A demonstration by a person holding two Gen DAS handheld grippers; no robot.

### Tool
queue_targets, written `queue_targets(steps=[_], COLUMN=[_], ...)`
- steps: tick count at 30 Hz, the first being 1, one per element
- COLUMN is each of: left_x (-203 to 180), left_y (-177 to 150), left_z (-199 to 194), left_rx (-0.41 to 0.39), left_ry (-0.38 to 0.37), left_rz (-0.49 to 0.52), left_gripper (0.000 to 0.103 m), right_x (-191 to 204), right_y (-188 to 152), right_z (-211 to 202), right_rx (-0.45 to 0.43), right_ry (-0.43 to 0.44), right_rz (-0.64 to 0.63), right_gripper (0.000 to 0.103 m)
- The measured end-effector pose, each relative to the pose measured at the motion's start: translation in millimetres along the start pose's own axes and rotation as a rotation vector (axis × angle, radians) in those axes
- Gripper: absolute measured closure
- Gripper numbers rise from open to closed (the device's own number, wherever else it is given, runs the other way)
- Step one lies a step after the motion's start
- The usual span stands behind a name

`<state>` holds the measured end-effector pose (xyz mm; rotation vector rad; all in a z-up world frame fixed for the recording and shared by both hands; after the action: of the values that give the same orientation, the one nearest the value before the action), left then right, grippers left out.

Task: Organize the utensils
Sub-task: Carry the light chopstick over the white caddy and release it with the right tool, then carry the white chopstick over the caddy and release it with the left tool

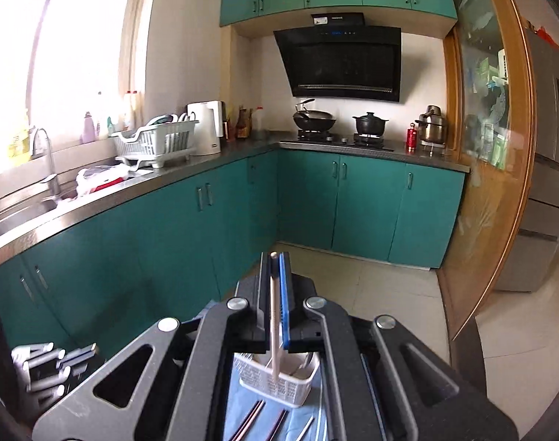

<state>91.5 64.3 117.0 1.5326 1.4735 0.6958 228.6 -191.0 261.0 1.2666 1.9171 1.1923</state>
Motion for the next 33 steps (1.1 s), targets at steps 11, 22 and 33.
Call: queue_targets(steps=[11, 22, 33], left_x=[2.9, 4.3, -49.2], left_y=[-1.2, -3.5, 36.4], left_z=[-0.6, 5.6, -1.2], left_rx=[-0.001, 0.002, -0.032], left_ry=[-0.005, 0.017, 0.024], left_rz=[-0.007, -0.002, 0.108], left_gripper=[0.099, 0.099, 0.099], right_x=[-18.5, -40.7, -84.7], right_y=[-44.7, -165.6, -296.6], right_z=[85.6, 17.9, -11.3], right_rx=[0.169, -0.043, -0.084], right_ry=[-0.035, -0.016, -0.002], right_rz=[0.06, 0.216, 0.438], right_gripper=[0.098, 0.029, 0.009])
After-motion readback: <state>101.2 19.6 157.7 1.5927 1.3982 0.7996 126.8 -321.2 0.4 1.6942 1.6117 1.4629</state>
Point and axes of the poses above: each gripper's, at about its wrist camera, not at the fingertips, and z roughly the way its jaws point, x to its left, y to its top, the point moved 1 cm from there along z, roughly the way its jaws point, and after that the axes turned 7 degrees about x, right-handed, at the moved point
